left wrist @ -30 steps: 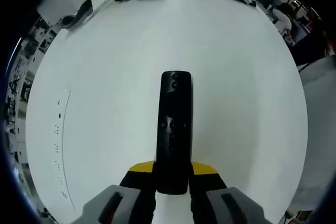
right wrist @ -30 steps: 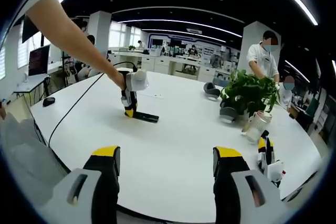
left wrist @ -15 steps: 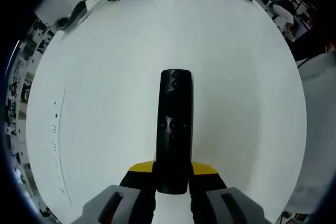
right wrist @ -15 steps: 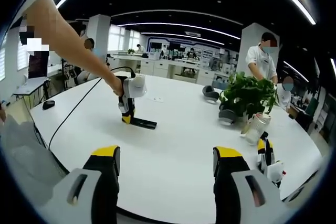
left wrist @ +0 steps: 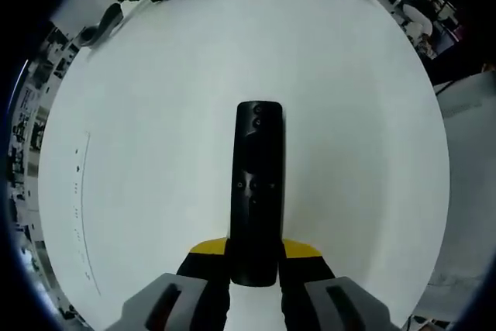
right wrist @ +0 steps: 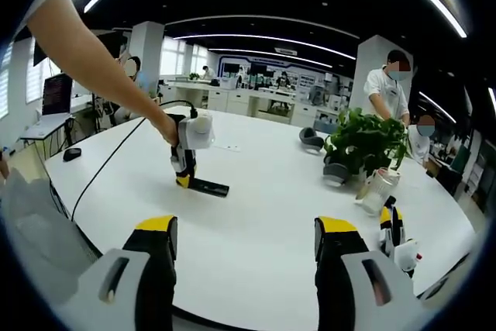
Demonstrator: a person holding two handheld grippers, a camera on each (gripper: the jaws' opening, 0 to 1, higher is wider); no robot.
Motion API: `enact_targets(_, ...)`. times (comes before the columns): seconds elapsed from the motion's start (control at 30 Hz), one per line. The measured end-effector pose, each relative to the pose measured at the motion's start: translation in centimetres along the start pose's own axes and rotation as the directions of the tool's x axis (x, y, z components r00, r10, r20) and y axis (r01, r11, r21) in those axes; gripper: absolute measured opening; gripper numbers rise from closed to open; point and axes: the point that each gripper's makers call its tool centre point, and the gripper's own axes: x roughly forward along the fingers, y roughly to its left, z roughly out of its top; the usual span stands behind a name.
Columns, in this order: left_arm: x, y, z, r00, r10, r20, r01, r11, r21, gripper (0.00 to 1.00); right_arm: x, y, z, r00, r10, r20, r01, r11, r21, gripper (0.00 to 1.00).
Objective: Press the specified remote control buttons in sequence, fully releasing each button before pressing the next.
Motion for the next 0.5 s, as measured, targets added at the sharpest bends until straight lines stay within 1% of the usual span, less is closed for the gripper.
enact_targets(0.27, -0.1, -1.2, -0.1, 1.0, 0.002, -0.003, -0.002, 1.0, -0.007, 0.23, 0.0, 0.2, 0.1, 1.0, 0.008, 0.005, -0.008, 1.0, -0.006, 0.75)
enact_targets(0.5, -0.1, -2.3, -0.2, 1.0, 0.0, -0.01, 0.0, 1.0, 0.002, 0.23, -0.1, 0.1, 0.2, 1.0, 0.005, 0.012, -0.005, 1.0, -0.005, 0.74)
